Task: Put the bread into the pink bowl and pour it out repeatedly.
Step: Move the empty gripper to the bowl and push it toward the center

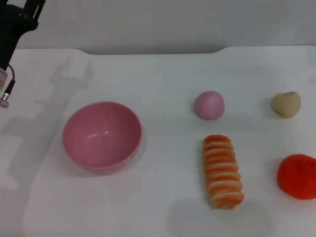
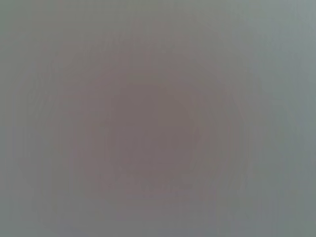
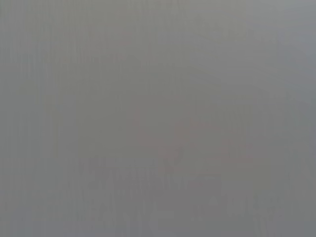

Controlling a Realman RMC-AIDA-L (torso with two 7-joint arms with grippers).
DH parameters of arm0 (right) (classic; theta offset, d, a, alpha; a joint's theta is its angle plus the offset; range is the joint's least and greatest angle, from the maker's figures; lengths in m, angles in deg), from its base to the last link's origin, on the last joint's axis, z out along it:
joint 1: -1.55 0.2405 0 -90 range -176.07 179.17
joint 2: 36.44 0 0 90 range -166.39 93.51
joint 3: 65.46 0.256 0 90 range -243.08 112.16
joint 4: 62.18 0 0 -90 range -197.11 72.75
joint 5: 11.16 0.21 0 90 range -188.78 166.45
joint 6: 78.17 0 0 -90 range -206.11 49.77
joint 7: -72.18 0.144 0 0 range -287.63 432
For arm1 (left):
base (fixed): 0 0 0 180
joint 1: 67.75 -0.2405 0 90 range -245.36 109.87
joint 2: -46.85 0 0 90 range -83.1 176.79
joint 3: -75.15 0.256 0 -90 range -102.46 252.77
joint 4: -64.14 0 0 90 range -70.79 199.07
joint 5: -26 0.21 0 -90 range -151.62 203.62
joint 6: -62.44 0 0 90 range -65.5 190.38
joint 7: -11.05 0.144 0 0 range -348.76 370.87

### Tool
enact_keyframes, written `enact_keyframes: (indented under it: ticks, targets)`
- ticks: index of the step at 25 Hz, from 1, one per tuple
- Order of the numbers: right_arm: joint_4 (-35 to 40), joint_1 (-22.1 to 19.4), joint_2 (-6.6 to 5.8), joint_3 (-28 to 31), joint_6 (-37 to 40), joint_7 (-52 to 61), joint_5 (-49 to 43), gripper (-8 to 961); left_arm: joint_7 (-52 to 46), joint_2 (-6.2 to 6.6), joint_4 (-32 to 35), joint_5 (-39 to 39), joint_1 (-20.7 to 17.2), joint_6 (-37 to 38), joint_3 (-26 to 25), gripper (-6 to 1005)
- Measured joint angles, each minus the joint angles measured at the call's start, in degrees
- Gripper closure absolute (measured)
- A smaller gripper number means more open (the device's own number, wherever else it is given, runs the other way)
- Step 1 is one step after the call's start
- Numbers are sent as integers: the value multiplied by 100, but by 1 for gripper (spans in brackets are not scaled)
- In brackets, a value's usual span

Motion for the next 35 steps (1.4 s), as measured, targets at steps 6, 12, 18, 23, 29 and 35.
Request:
enact_keyframes:
  ticks: [6, 12, 18, 23, 29, 35]
  targets:
    - [-7, -14, 0, 2, 0, 0, 0, 319, 0, -4, 2, 1, 38, 0, 31, 374]
    - [-9, -15, 0, 8, 0, 0, -1, 319, 0, 1, 2, -6, 49, 0, 59, 375]
    - [-9, -14, 0, -2, 5, 4, -1, 319, -21, 11, 6, -4, 43, 2, 62, 377]
    - [-9, -81, 14, -38, 64, 64, -1, 318, -196, 99, 216, 22, -55, -172, 57, 378]
    - [-170, -137, 17, -27, 80, 283, -1, 318, -567, 247, 979, 632, -144, -1336, 71, 379]
    - [-355, -146, 2, 3, 130, 310, -1, 318, -2304, 556, 2115, 2340, -119, -2898, 15, 381]
